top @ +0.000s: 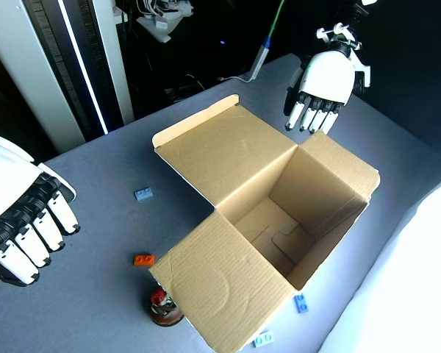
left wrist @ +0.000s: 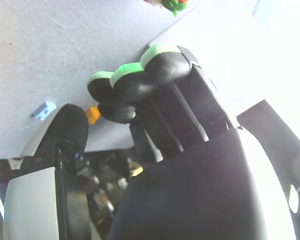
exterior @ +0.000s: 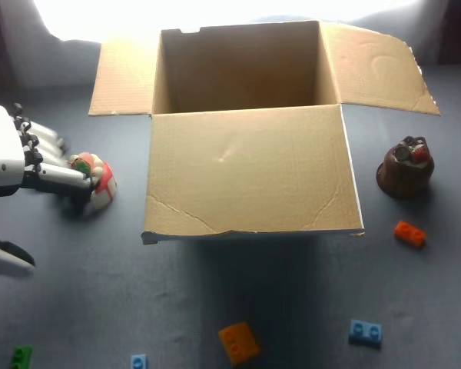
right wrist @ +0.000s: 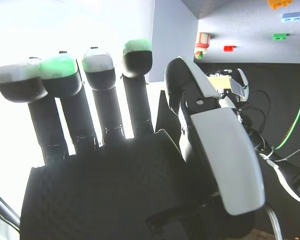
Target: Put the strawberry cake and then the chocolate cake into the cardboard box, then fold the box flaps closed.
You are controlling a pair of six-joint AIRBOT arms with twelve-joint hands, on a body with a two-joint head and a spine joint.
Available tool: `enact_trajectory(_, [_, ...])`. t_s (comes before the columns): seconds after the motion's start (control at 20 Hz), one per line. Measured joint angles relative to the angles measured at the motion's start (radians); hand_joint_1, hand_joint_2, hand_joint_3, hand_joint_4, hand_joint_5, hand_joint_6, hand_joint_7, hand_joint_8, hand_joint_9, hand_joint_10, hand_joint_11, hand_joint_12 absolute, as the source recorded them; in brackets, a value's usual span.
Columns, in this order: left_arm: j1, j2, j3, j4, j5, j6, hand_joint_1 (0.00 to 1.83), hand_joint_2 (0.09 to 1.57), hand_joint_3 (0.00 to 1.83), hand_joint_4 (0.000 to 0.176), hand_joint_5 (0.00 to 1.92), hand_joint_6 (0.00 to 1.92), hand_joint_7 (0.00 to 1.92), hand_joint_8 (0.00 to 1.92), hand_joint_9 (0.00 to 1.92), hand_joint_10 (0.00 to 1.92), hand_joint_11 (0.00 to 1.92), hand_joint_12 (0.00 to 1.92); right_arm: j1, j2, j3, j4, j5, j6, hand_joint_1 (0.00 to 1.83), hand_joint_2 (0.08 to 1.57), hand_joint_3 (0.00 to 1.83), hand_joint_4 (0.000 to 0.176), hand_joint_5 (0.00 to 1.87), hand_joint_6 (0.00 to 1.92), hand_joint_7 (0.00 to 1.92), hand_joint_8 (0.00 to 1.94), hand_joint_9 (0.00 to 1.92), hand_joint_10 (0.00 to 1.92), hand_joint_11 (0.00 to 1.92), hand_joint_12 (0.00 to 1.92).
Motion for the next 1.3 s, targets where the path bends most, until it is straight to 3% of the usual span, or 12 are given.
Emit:
enact_trajectory(0.05, [0.0,0.0,0.0,-0.007,-0.006,0.002,0.16,1.13,0.01,0.051,0.27,0.01,0.27,0.0,0.21,0.01,0.0,0.7,0.0,-0.002,0.0,0.0,0.004,0.0,0.19,1.12,0.01,0.001,0.12,0.01,0.17,0.01,0.11,0.02,0.0,0.33])
enact_trajectory(0.1, [0.0,0.0,0.0,-0.012,-0.006,0.001,0.15,1.15,0.01,0.033,0.23,0.0,0.22,0.0,0.16,0.0,0.0,0.59,0.0,-0.002,0.0,0.0,0.012,-0.001,0.19,1.13,0.01,0.002,0.13,0.01,0.17,0.0,0.11,0.01,0.0,0.33])
enact_trajectory(0.15, [0.0,0.0,0.0,-0.005,-0.005,0.001,0.17,1.16,0.01,0.029,0.22,0.0,0.19,0.0,0.14,0.0,0.0,0.56,0.0,-0.002,0.0,0.0,0.011,-0.001,0.18,1.13,0.0,0.004,0.14,0.01,0.16,0.0,0.11,0.01,0.0,0.37])
enact_trajectory(0.2, [0.0,0.0,-0.001,0.003,-0.004,0.001,0.19,1.16,0.01,0.034,0.19,0.0,0.14,0.0,0.13,0.0,0.0,0.56,0.0,-0.002,0.0,0.0,0.006,-0.002,0.17,1.13,0.0,0.012,0.15,0.01,0.17,0.0,0.12,0.01,0.0,0.39])
enact_trajectory(0.4, [0.001,0.0,-0.024,0.008,-0.004,0.001,0.31,1.18,0.0,0.054,0.09,0.0,0.1,0.0,0.13,0.0,0.0,0.62,0.0,-0.002,0.0,0.0,0.003,-0.005,0.25,1.12,0.0,0.0,0.18,0.01,0.18,0.0,0.16,0.01,0.0,0.41])
enact_trajectory(0.6, [0.001,0.0,-0.028,0.014,-0.002,0.001,0.48,1.12,0.0,0.064,0.05,0.0,0.05,0.0,0.11,0.0,0.0,0.58,0.0,-0.002,0.0,0.0,0.003,-0.006,0.28,1.11,0.0,0.0,0.14,0.0,0.16,0.0,0.16,0.0,0.0,0.46])
enact_trajectory(0.7, [0.002,0.001,-0.037,0.015,0.011,0.001,0.8,1.07,0.0,0.079,0.05,0.0,0.05,0.0,0.11,0.0,0.0,0.6,0.0,-0.002,0.0,0.0,0.003,-0.006,0.37,1.11,0.0,0.0,0.12,0.0,0.16,0.0,0.15,0.0,0.0,0.45])
enact_trajectory(0.85, [0.001,-0.002,-0.04,0.026,0.025,0.001,1.07,1.02,0.0,0.1,0.01,0.0,0.02,0.0,0.08,0.0,0.0,0.4,0.0,-0.002,0.0,0.0,0.003,-0.006,0.48,1.11,0.0,0.0,0.09,0.0,0.16,0.0,0.13,0.0,0.0,0.28])
enact_trajectory(1.05, [-0.058,-0.046,-0.004,0.093,0.1,-0.085,1.17,0.99,0.0,0.095,0.02,0.0,0.03,0.0,0.06,0.0,0.0,0.42,0.0,-0.002,0.0,0.0,0.004,-0.007,0.66,1.09,0.0,0.01,0.08,0.0,0.17,0.0,0.14,0.0,0.0,0.33])
enact_trajectory(1.15, [-0.093,-0.08,0.027,0.112,0.14,-0.13,1.13,1.03,0.0,0.092,0.0,0.0,0.03,0.0,0.05,0.0,0.0,0.39,0.0,-0.002,-0.001,0.0,0.004,-0.008,0.74,1.1,0.0,0.008,0.04,0.0,0.14,0.0,0.13,0.0,0.0,0.27])
enact_trajectory(1.3, [-0.103,-0.11,0.056,0.116,0.167,-0.143,1.13,1.04,0.0,0.089,0.0,0.0,0.03,0.0,0.05,0.0,0.0,0.35,0.0,-0.002,-0.001,0.0,0.004,-0.008,0.83,1.08,0.0,0.019,0.04,0.0,0.12,0.0,0.13,0.0,0.0,0.28])
